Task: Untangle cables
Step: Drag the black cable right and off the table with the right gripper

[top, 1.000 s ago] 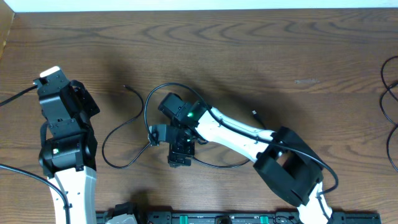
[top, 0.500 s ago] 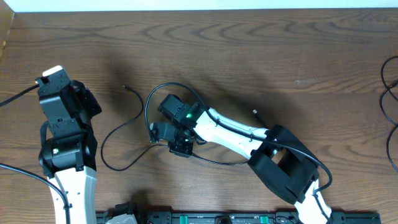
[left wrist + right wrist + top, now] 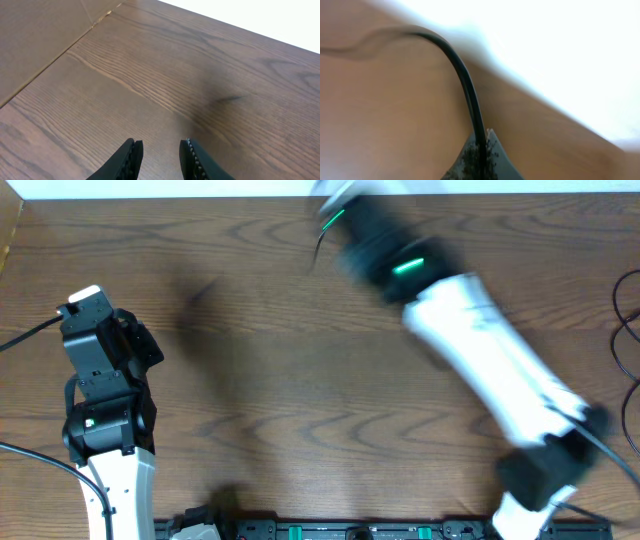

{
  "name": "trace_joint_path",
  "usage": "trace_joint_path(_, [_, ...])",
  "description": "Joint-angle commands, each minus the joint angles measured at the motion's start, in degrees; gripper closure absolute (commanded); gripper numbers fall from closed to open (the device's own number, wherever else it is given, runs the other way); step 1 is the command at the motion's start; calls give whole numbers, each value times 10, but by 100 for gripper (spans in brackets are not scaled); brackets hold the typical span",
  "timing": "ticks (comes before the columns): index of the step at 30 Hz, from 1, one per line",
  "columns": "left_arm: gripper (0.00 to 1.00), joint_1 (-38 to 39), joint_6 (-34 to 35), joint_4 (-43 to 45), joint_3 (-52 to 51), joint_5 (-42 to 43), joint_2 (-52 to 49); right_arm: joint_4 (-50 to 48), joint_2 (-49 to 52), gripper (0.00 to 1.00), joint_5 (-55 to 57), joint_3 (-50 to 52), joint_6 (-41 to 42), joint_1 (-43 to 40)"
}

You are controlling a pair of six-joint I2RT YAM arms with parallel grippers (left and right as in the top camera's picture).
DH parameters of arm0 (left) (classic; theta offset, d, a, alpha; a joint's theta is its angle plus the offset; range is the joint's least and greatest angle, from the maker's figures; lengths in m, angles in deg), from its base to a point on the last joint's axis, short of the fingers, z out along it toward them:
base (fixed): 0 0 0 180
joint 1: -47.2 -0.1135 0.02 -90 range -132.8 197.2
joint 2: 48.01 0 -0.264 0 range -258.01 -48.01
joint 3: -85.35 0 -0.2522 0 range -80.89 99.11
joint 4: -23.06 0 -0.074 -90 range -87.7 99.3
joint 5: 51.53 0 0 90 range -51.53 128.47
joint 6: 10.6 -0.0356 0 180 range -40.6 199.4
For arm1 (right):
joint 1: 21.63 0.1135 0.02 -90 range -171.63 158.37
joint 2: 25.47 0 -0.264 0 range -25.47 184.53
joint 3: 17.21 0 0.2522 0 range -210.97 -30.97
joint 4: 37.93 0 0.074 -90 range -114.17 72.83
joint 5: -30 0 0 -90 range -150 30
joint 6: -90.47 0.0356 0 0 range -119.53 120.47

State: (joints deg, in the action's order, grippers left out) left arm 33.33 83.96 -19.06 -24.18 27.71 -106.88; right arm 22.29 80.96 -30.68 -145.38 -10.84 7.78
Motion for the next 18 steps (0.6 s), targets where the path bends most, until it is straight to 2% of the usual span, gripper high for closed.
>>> trace_joint_path(1, [70,-3,7,-1,-3,1,5,9,-68,99,137,-60,17,-133])
trace_joint_path(6, [70,-3,7,-1,-3,13,5,26,-115,99,113,-69,49,-338])
trace_joint_path(9, [70,-3,7,-1,-3,23,5,75,-122,99,-5,-69,66,-447])
trace_joint_path(14, [70,-3,7,-1,-3,27,5,120,-116,99,-199,-60,155,-561])
trace_joint_path(18, [70,-3,7,-3,-3,27,5,123,-104,99,-243,-48,173,-601])
